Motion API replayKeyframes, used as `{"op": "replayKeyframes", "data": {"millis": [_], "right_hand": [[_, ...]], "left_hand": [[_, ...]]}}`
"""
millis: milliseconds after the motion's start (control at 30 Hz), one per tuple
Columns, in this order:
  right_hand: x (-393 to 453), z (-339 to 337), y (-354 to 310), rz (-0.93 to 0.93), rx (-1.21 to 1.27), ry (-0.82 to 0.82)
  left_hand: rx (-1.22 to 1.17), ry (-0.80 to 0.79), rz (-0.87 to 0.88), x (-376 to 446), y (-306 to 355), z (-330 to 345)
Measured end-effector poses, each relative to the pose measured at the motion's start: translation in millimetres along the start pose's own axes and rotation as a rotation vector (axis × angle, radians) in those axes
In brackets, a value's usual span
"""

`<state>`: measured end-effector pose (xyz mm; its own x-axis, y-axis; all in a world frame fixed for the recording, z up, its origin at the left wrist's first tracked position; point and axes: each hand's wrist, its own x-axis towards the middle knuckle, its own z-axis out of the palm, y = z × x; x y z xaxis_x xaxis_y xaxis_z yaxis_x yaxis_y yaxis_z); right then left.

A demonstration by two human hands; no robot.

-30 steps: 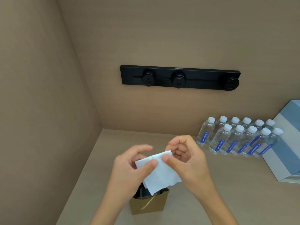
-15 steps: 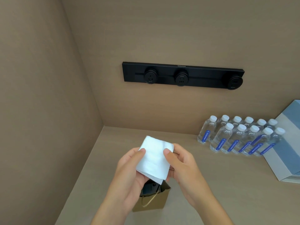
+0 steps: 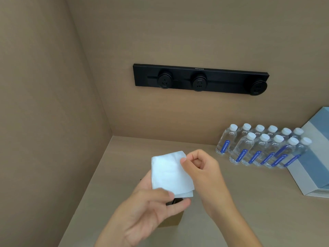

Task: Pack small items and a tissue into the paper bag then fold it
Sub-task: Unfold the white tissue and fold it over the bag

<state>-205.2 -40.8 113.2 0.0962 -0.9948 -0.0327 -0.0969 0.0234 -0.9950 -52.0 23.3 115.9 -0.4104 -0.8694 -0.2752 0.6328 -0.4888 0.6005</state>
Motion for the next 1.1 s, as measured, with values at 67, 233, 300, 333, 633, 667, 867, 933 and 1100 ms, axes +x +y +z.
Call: {"op": "replayKeyframes", "data": {"millis": [67,233,300,333,633,667,867,933,1100], "right_hand": [[0.5,-0.5,1.0,0.011,-0.002,0.007],[1.0,-1.6,2.2,0.025,0.015,-0.001],[0.6,-2.5,2.7,0.041,0.016,-0.013],[0.1,-3.3,3.0,0.05,0.02,-0.023],[-2.5,-8.9,6.4,0.22,0.222,-0.07],[-2.6,-10.4,8.0,0.279,0.288,-0.109],[-1.9,-11.8,13.8,0.226,0.35,-0.233],[-1.1,-13.7,13.2,0.175,0.317,-0.227],[4.4,-4.0,19.7,0.276,0.307,-0.43]], "left_hand": [[0.051,-0.011,0.053,1.4,-3.5,1.0],[0.112,0.06,0.155,5.2,-5.6,1.4],[0.078,0.061,0.171,6.1,-4.0,1.9],[0.053,0.059,0.177,6.4,-3.2,2.0],[-0.001,0.137,0.224,12.8,-1.9,1.1],[0.0,0.141,0.235,13.5,-2.3,0.8],[0.147,0.228,0.212,14.8,-2.5,-5.8],[0.298,0.347,0.199,13.9,-2.7,-8.0],[0.35,0.492,0.245,15.3,-5.0,-19.6]]}}
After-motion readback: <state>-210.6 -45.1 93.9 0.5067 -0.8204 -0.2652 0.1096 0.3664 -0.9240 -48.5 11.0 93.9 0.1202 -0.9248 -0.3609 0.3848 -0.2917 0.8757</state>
